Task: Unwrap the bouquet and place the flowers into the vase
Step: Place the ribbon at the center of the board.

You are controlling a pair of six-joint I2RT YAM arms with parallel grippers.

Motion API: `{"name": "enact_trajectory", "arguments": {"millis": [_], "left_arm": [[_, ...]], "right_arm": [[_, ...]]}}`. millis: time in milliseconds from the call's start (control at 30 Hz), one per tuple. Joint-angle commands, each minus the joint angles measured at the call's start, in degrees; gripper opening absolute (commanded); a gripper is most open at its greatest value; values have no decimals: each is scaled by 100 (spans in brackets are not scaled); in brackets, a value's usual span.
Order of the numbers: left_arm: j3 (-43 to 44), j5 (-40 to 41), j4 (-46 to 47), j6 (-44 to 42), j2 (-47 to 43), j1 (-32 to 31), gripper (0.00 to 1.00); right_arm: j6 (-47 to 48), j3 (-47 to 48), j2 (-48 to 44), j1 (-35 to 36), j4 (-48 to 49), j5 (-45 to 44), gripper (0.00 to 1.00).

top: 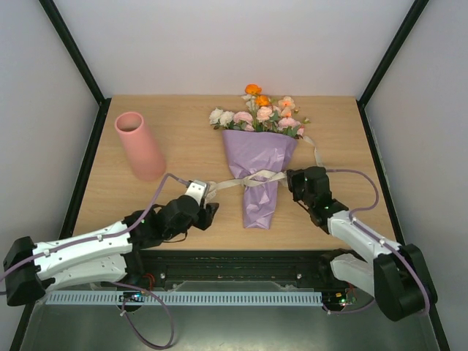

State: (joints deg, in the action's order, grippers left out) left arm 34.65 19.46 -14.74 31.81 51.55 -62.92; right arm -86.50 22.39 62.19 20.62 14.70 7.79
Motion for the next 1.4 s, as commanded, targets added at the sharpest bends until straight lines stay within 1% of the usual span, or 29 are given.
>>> {"name": "enact_trajectory", "arguments": {"millis": [0, 133, 233, 400, 567, 833, 967, 1100, 1200, 1267, 1367], "left_arm": [[-385, -473, 933, 244, 262, 55, 75], [-602, -942, 1608, 398, 615, 151, 74], [-676, -966, 1788, 434, 852, 161, 74], [-857, -1124, 2118, 457, 1129, 316, 74], [-962, -1191, 2271, 527, 1338, 420, 74], [-1226, -1445, 2708, 704, 1520, 427, 74], [-1239, -1437, 2663, 699, 1610, 429, 73], [-1234, -1420, 2653, 646, 1622, 434, 73], [-1228, -1415, 2668, 635, 1613, 431, 74], [-1232, -1410, 2670, 625, 1613, 429, 74], [-1225, -1406, 2646, 607, 1617, 429, 73]], "right_arm": [[378, 225, -460, -22, -519, -640, 1], [877, 551, -746, -23, -828, -791, 1], [1288, 872, -1014, -23, -1057, -1003, 1], [1935, 1450, -1355, -15, -1136, -1163, 1], [2400, 2166, -1479, -19, -1327, -1421, 1], [3142, 3436, -1365, -21, -1561, -2214, 1], [3696, 4119, -1329, -21, -1381, -2837, 1], [4148, 5042, -1160, -23, -1346, -3745, 1], [4547, 5560, -973, -22, -997, -4061, 1], [5030, 5906, -814, -17, -707, -4177, 1], [5622, 6531, -507, -18, -521, -4463, 1]]}}
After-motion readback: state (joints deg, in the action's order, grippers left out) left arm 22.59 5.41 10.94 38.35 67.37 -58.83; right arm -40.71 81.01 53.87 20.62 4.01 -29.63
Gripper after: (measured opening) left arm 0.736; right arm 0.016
